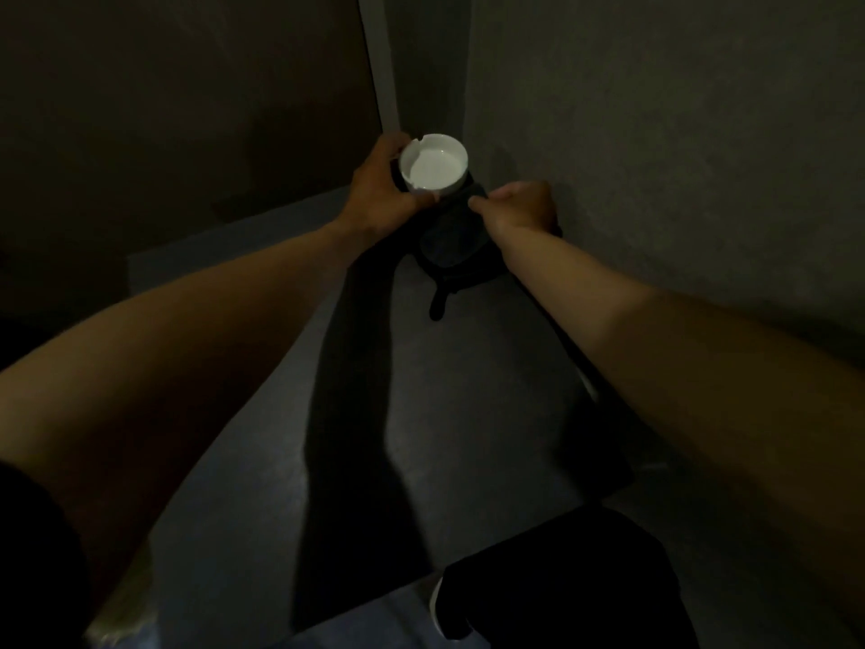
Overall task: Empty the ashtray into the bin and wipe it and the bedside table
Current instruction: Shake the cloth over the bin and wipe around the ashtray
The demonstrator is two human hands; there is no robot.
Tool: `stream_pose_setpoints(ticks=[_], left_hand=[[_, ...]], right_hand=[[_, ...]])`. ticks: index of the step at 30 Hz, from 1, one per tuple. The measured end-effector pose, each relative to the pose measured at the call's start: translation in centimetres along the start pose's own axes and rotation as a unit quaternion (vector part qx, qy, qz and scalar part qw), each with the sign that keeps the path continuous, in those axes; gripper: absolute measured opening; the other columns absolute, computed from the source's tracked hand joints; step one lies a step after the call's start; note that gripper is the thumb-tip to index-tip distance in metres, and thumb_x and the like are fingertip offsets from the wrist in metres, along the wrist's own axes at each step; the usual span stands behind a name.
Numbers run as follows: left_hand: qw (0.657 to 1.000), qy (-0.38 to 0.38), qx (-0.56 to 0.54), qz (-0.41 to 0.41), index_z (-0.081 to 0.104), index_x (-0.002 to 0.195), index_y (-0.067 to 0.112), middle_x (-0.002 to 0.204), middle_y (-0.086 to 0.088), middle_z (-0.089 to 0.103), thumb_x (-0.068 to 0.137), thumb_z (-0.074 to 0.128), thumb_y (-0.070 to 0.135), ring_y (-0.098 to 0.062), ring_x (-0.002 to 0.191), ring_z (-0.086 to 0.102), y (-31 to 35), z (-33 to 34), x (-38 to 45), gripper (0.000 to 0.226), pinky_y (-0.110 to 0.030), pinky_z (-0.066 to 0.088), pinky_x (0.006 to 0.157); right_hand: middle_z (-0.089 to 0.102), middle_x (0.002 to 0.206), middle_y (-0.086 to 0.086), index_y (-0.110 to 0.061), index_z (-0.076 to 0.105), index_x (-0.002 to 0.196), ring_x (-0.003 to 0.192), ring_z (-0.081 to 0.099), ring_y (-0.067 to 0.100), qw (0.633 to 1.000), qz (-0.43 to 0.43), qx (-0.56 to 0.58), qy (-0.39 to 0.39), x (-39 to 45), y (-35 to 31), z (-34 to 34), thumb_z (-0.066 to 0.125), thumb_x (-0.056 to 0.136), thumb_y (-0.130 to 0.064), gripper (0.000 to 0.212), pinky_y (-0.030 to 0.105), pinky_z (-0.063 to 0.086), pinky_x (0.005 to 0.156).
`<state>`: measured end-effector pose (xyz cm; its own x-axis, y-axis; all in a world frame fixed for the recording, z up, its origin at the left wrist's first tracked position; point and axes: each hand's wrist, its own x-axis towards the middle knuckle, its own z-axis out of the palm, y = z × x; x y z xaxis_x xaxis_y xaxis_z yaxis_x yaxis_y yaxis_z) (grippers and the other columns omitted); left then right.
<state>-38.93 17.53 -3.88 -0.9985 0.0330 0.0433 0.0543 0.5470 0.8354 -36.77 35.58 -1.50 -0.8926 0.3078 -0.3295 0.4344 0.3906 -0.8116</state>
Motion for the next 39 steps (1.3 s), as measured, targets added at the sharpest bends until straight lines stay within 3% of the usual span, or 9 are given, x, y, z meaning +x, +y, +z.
stream_pose_setpoints(ticks=[3, 7, 11, 13, 15, 20, 26, 33, 39], left_hand=[[1.000, -0.020, -0.002, -0.006, 0.042, 0.142, 0.016, 0.140, -0.003, 0.053, 0.068, 0.088, 0.034, -0.014, 0.125, 0.051, 0.0, -0.2, 0.2, 0.089, -0.027, 0.045, 0.105], [0.998, -0.041, 0.036, 0.018, 0.036, 0.148, 0.012, 0.146, -0.005, 0.048, 0.072, 0.089, 0.026, -0.013, 0.130, 0.045, -0.4, -0.8, 0.3, 0.094, -0.024, 0.039, 0.108], [0.997, -0.056, 0.051, 0.025, 0.028, 0.155, 0.013, 0.154, -0.005, 0.041, 0.077, 0.085, 0.027, -0.014, 0.139, 0.038, -0.4, -0.9, -0.1, 0.097, -0.024, 0.032, 0.114], [0.997, -0.049, 0.053, 0.013, 0.028, 0.155, 0.015, 0.155, -0.004, 0.041, 0.079, 0.083, 0.029, -0.016, 0.141, 0.037, -0.1, -0.8, -0.6, 0.095, -0.032, 0.031, 0.118], [0.997, -0.030, 0.064, -0.006, 0.032, 0.152, 0.018, 0.154, -0.004, 0.042, 0.080, 0.080, 0.040, -0.023, 0.142, 0.037, 0.1, -0.8, -1.3, 0.089, -0.043, 0.028, 0.120], [0.990, -0.013, 0.142, 0.023, 0.042, 0.147, 0.022, 0.149, -0.004, 0.050, 0.077, 0.067, 0.069, -0.028, 0.143, 0.037, -1.1, -1.1, -2.7, 0.088, -0.054, 0.022, 0.120], [0.984, -0.002, 0.176, 0.011, 0.036, 0.151, 0.017, 0.156, -0.007, 0.041, 0.085, 0.064, 0.063, -0.027, 0.150, 0.025, -1.6, -1.1, -4.0, 0.086, -0.047, 0.014, 0.123], [0.986, 0.008, 0.163, -0.010, 0.037, 0.151, 0.015, 0.156, -0.008, 0.042, 0.085, 0.065, 0.062, -0.028, 0.150, 0.025, -2.0, -0.8, -3.5, 0.086, -0.047, 0.016, 0.123], [0.986, 0.018, 0.163, -0.008, 0.041, 0.147, 0.013, 0.152, -0.010, 0.046, 0.088, 0.065, 0.056, -0.030, 0.148, 0.028, -1.3, -0.6, -3.7, 0.077, -0.047, 0.017, 0.121]], right_hand=[[0.062, 0.075, -0.003, -0.016, 0.065, 0.077, 0.065, 0.057, 0.011, 1.000, 0.000, 0.003, 0.002, 0.1, 0.1, 0.1, 0.077, 0.085, -0.027, 0.018, 0.019, 0.043, 0.050], [0.065, 0.078, -0.002, -0.016, 0.066, 0.078, 0.069, 0.060, 0.012, 1.000, 0.002, -0.018, -0.007, 0.2, -0.1, 0.2, 0.079, 0.083, -0.030, 0.020, 0.020, 0.042, 0.052], [0.069, 0.101, 0.001, -0.011, 0.071, 0.102, 0.091, 0.064, 0.016, 0.998, -0.018, -0.055, -0.030, 0.4, -0.3, 0.1, 0.082, 0.080, -0.032, 0.032, 0.026, 0.050, 0.072], [0.069, 0.105, 0.002, -0.011, 0.071, 0.104, 0.095, 0.064, 0.017, 0.996, -0.038, -0.068, -0.038, 0.5, -0.3, -0.1, 0.084, 0.078, -0.033, 0.037, 0.029, 0.054, 0.080], [0.069, 0.104, 0.003, -0.011, 0.070, 0.098, 0.094, 0.065, 0.019, 0.996, -0.046, -0.066, -0.043, 0.5, -0.2, -0.4, 0.084, 0.077, -0.035, 0.036, 0.034, 0.056, 0.085], [0.073, 0.097, 0.009, -0.010, 0.070, 0.088, 0.090, 0.069, 0.024, 0.998, -0.045, -0.039, -0.013, 0.3, 0.6, -0.6, 0.075, 0.085, -0.038, 0.029, 0.037, 0.059, 0.083], [0.068, 0.092, 0.003, -0.015, 0.067, 0.088, 0.094, 0.066, 0.021, 0.998, -0.057, -0.007, -0.010, 0.4, 1.9, -0.5, 0.074, 0.086, -0.032, 0.018, 0.030, 0.054, 0.082], [0.065, 0.099, 0.004, -0.017, 0.059, 0.091, 0.096, 0.063, 0.022, 0.997, -0.064, -0.024, -0.021, 0.4, 2.6, 0.0, 0.067, 0.091, -0.037, 0.022, 0.036, 0.054, 0.089], [0.066, 0.101, 0.014, -0.018, 0.050, 0.077, 0.097, 0.063, 0.029, 0.995, -0.073, -0.069, -0.026, -0.1, 2.8, 0.0, 0.057, 0.097, -0.043, 0.033, 0.036, 0.050, 0.083]])
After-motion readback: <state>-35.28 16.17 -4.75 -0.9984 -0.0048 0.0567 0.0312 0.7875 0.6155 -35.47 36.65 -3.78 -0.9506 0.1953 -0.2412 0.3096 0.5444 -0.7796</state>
